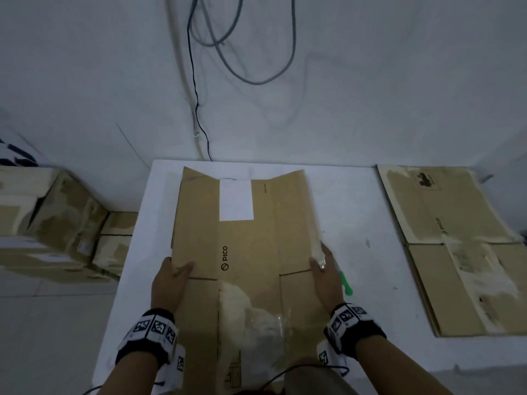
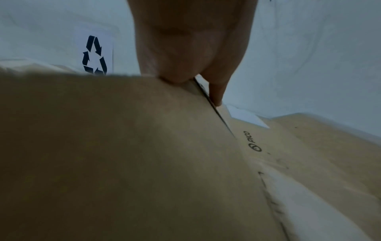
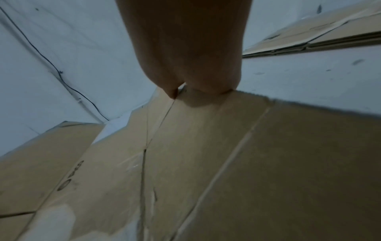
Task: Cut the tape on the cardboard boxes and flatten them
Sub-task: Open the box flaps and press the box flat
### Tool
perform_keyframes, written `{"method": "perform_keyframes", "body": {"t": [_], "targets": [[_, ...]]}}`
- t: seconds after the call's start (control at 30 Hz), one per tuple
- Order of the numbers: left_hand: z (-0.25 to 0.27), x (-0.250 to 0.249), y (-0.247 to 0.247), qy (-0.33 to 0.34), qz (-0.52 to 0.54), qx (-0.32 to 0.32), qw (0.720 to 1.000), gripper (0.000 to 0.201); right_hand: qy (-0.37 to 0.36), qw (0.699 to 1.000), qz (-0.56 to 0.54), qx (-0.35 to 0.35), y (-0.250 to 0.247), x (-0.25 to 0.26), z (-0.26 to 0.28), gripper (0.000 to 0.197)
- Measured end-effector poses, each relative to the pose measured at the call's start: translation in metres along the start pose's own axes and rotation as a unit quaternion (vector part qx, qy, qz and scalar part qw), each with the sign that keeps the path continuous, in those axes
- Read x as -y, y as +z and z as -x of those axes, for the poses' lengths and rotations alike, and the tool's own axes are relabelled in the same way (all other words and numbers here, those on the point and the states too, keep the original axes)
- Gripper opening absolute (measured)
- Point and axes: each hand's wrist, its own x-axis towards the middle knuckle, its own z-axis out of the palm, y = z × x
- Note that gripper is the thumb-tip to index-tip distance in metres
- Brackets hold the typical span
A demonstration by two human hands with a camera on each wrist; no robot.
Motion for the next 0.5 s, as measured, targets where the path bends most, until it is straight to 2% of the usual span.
{"method": "perform_keyframes", "body": {"t": [0.13,0.27,0.37,0.5], "targets": [[0.031,-0.017,0.021,0.016,0.005,-0.033,0.999,0.024,-0.028,1.000,0.010,0.008,-0.029,0.003,-0.010,0.049],[0.073,-0.041,0.051,0.047,0.018,-0.086,0.995,0.024,-0.088,0.996,0.009,0.022,-0.082,0.007,-0.025,0.049],[0.106,-0.064,0.081,0.063,0.047,-0.117,0.990,0.024,-0.119,0.992,0.013,0.028,-0.127,0.008,-0.039,0.049],[0.153,-0.109,0.144,0.099,0.081,-0.126,0.984,0.024,-0.162,0.987,0.014,0.009,-0.216,0.000,-0.056,0.048]]}}
